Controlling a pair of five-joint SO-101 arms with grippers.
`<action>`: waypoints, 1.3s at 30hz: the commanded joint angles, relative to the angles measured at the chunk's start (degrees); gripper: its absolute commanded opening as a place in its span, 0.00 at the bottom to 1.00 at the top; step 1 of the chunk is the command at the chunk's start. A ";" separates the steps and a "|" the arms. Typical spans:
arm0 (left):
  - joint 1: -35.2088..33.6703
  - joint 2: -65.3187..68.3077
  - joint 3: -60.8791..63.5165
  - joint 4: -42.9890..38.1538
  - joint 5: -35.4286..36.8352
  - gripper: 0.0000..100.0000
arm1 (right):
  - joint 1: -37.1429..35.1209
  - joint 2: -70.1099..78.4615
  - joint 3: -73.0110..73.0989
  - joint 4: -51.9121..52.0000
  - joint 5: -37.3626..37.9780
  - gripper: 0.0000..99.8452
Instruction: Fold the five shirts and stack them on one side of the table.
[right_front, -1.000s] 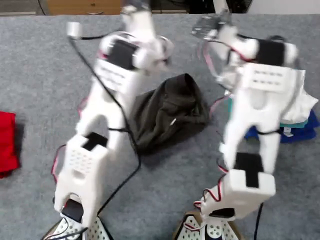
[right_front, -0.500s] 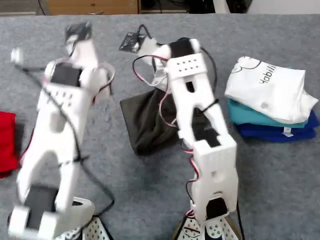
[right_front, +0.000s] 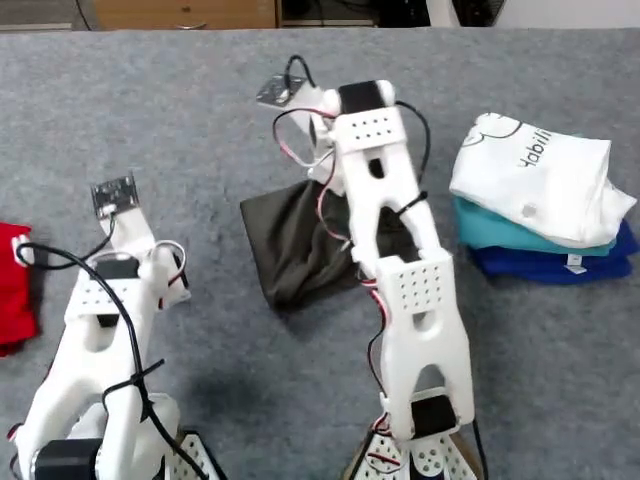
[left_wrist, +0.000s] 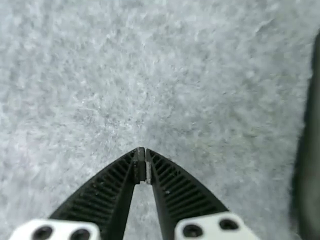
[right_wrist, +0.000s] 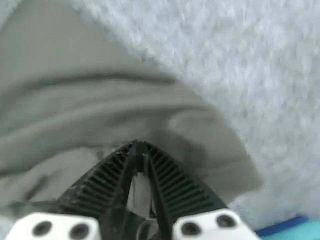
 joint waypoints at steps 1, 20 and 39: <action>-0.97 -1.80 2.46 -5.10 0.09 0.02 | 1.36 0.31 -2.51 2.46 -0.44 0.00; -0.79 -1.71 2.37 -5.54 -0.35 0.02 | 16.84 -27.74 38.02 2.29 6.86 0.00; -0.53 -1.71 2.37 -5.19 -0.35 0.02 | 6.81 -45.41 51.12 -12.40 -6.86 0.00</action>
